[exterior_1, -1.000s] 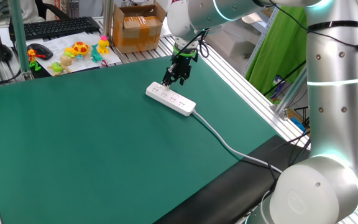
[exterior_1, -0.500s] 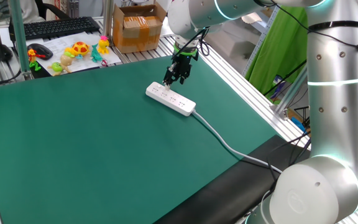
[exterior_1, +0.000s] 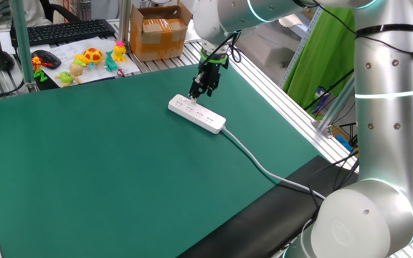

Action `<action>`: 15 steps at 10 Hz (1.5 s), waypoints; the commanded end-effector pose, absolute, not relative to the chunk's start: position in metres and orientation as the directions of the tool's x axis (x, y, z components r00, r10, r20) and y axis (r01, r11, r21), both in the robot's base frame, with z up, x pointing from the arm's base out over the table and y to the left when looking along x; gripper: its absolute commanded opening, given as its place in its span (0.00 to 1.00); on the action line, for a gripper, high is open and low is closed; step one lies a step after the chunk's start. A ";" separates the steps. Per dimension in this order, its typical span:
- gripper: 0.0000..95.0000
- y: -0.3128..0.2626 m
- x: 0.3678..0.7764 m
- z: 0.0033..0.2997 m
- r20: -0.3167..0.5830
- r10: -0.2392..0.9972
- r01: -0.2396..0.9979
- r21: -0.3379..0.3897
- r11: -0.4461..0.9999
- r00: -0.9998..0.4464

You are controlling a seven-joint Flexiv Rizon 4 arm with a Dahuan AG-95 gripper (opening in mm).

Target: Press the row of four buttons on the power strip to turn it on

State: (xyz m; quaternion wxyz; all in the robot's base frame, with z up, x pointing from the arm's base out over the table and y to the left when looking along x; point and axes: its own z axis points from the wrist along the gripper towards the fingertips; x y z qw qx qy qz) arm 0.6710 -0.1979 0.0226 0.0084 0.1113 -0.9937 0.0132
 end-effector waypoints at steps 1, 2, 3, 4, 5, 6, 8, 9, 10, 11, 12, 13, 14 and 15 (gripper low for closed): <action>0.80 -0.198 0.670 0.023 0.023 -0.234 -0.235 -0.025 0.972 -0.972; 0.80 -0.198 0.670 0.023 0.025 -0.239 -0.240 -0.025 0.970 -0.971; 0.80 -0.198 0.670 0.023 0.027 -0.241 -0.242 -0.024 0.970 -0.970; 0.80 -0.198 0.670 0.023 0.028 -0.241 -0.242 -0.024 0.970 -0.970; 0.80 -0.197 0.669 0.022 0.032 -0.241 -0.242 -0.024 0.970 -0.970; 0.80 -0.197 0.669 0.022 0.033 -0.241 -0.242 -0.023 0.970 -0.970; 0.60 -0.197 0.669 0.022 0.033 -0.241 -0.242 -0.022 0.970 -0.970; 0.60 -0.196 0.668 0.023 0.040 -0.241 -0.242 -0.013 0.970 -0.970; 0.60 -0.190 0.667 0.027 0.048 -0.241 -0.242 -0.010 0.970 -0.969; 0.60 -0.187 0.667 0.028 0.051 -0.240 -0.242 -0.024 0.970 -0.969; 0.60 -0.188 0.666 0.027 0.050 -0.240 -0.242 -0.025 0.970 -0.969; 0.60 -0.188 0.666 0.027 0.049 -0.240 -0.242 -0.025 0.970 -0.969; 0.60 -0.188 0.666 0.027 0.050 -0.240 -0.242 -0.024 0.970 -0.969; 0.60 -0.188 0.666 0.027 0.050 -0.240 -0.242 -0.026 0.970 -0.969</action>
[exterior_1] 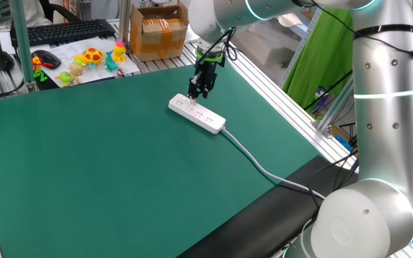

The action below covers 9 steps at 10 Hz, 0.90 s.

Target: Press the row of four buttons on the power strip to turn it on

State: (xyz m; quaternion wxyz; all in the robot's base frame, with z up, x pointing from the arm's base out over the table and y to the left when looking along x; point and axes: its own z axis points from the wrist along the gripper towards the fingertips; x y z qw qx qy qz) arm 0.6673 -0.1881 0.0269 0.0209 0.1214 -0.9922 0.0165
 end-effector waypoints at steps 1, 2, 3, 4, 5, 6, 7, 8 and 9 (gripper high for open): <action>0.60 -0.188 0.666 0.027 0.050 -0.240 -0.242 -0.026 0.970 -0.969; 0.60 -0.190 0.666 0.025 0.050 -0.240 -0.242 -0.027 0.970 -0.969; 0.60 -0.192 0.665 0.022 0.046 -0.240 -0.242 -0.026 0.970 -0.970; 0.60 -0.192 0.665 0.022 0.049 -0.241 -0.242 -0.020 0.970 -0.969; 0.60 -0.192 0.665 0.022 0.049 -0.241 -0.242 -0.019 0.970 -0.969; 0.60 -0.192 0.664 0.022 0.047 -0.236 -0.237 -0.026 0.971 -0.971; 0.60 -0.193 0.665 0.028 0.051 -0.230 -0.231 -0.030 0.972 -0.972; 0.60 -0.191 0.666 0.034 0.054 -0.225 -0.226 -0.029 0.974 -0.973; 0.60 -0.191 0.667 0.036 0.052 -0.223 -0.225 -0.043 0.973 -0.973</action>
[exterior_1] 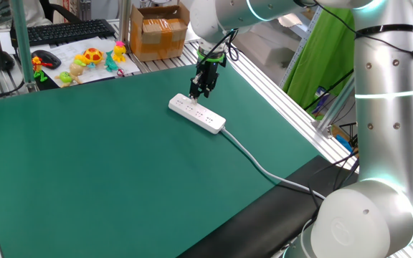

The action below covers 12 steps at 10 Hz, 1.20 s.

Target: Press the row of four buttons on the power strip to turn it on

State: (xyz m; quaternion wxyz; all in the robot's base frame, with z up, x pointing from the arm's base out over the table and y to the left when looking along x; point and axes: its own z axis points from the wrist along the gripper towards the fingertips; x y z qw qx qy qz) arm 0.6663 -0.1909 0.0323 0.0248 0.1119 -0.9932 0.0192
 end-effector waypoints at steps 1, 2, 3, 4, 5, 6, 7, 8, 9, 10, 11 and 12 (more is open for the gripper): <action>0.60 -0.191 0.667 0.036 0.052 -0.221 -0.223 -0.043 0.974 -0.974; 0.60 -0.191 0.669 0.037 0.050 -0.223 -0.225 -0.041 0.974 -0.974; 0.60 -0.190 0.672 0.036 0.046 -0.224 -0.225 -0.038 0.974 -0.974; 0.60 -0.189 0.677 0.035 0.046 -0.224 -0.226 -0.038 0.973 -0.973; 0.60 -0.188 0.681 0.034 0.047 -0.222 -0.224 -0.036 0.974 -0.974; 0.60 -0.185 0.684 0.032 0.044 -0.215 -0.217 -0.030 0.976 -0.976; 0.60 -0.181 0.687 0.031 0.043 -0.209 -0.210 -0.029 0.977 -0.977; 0.60 -0.177 0.690 0.031 0.044 -0.203 -0.205 -0.030 0.978 -0.978; 0.60 -0.175 0.692 0.030 0.044 -0.201 -0.203 -0.030 0.979 -0.979; 0.60 -0.173 0.695 0.030 0.044 -0.201 -0.203 -0.030 0.979 -0.979; 0.60 -0.171 0.699 0.029 0.045 -0.206 -0.207 -0.033 0.978 -0.978; 0.60 -0.171 0.701 0.029 0.046 -0.208 -0.210 -0.034 0.977 -0.977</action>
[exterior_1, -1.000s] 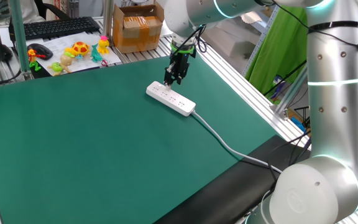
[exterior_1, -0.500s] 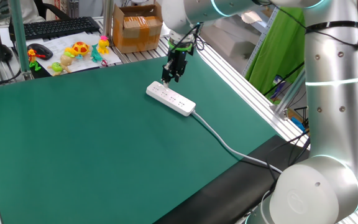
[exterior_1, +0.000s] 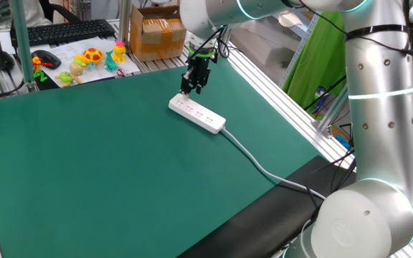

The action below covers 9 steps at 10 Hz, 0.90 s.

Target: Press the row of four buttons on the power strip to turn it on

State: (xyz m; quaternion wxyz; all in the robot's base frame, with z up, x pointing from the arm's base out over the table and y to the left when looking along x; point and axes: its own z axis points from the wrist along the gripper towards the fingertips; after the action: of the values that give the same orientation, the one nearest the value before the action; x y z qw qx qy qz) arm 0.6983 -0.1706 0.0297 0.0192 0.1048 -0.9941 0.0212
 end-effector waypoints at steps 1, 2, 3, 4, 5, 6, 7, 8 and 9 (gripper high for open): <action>0.60 -0.170 0.701 0.029 0.045 -0.212 -0.214 -0.034 0.976 -0.976; 0.60 -0.170 0.701 0.029 0.046 -0.216 -0.217 -0.036 0.975 -0.975; 0.60 -0.170 0.701 0.029 0.046 -0.218 -0.219 -0.036 0.975 -0.975; 0.60 -0.170 0.702 0.028 0.046 -0.219 -0.221 -0.036 0.975 -0.975; 0.60 -0.170 0.702 0.027 0.046 -0.222 -0.224 -0.036 0.974 -0.974; 0.60 -0.170 0.702 0.026 0.046 -0.222 -0.223 -0.037 0.974 -0.974; 0.60 -0.170 0.702 0.024 0.046 -0.219 -0.221 -0.036 0.975 -0.975; 0.60 -0.170 0.703 0.023 0.049 -0.219 -0.221 -0.034 0.975 -0.975; 0.60 -0.170 0.703 0.022 0.049 -0.219 -0.221 -0.034 0.975 -0.974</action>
State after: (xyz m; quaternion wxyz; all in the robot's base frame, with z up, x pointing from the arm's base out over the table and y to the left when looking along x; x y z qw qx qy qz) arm 0.7031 -0.1699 0.0263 0.0246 0.1110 -0.9933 0.0192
